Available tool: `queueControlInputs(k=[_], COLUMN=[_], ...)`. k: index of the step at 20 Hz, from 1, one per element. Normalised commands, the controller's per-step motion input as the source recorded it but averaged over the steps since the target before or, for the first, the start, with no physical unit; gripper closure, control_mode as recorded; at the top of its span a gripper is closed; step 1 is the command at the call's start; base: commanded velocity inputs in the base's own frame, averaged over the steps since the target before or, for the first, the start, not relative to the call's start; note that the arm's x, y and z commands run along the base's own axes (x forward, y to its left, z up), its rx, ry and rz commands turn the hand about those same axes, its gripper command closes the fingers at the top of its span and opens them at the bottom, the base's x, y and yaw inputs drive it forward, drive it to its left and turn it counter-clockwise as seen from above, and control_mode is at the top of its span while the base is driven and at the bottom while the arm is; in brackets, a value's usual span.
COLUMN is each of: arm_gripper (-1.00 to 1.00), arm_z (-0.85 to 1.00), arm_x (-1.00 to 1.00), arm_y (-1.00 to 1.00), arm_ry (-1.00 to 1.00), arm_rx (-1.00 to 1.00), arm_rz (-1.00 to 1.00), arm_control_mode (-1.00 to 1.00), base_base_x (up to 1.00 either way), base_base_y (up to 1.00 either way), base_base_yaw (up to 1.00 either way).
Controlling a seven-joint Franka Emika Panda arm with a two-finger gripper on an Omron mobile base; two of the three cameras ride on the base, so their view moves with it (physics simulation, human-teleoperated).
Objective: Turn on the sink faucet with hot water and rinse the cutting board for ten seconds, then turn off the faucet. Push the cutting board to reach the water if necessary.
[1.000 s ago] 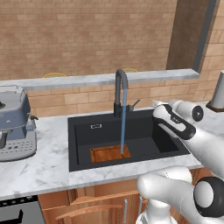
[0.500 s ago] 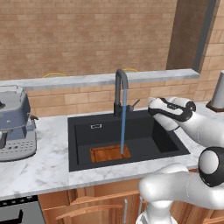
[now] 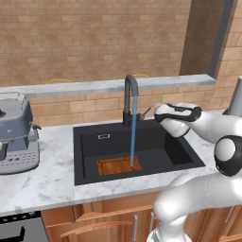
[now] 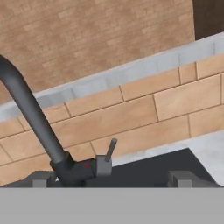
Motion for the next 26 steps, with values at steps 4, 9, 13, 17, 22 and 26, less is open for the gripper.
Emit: queueControlInputs(k=[4,9,13,17,22,26], arm_gripper=[-1.00,-1.00,-1.00,-1.00,-1.00,-1.00], arm_z=[-0.16,-0.19,-0.21,-0.21,-0.21,-0.20], arm_x=[0.37,0.43,0.41,0.39,0.26,0.18], arm_y=[0.00,0.00,0.00,0.00,0.00,-0.03], arm_ry=[0.00,0.00,0.00,0.00,0.00,0.00], arm_rx=[0.00,0.00,0.00,0.00,0.00,0.01], arm_rz=[0.00,0.00,0.00,0.00,0.01,0.01], arm_control_mode=[-1.00,-1.00,-1.00,-1.00,-1.00,-1.00], base_base_x=[0.00,0.00,0.00,0.00,0.00,0.00], base_base_y=[0.00,0.00,0.00,0.00,0.00,0.00], base_base_yaw=[0.00,0.00,0.00,0.00,0.00,0.00])
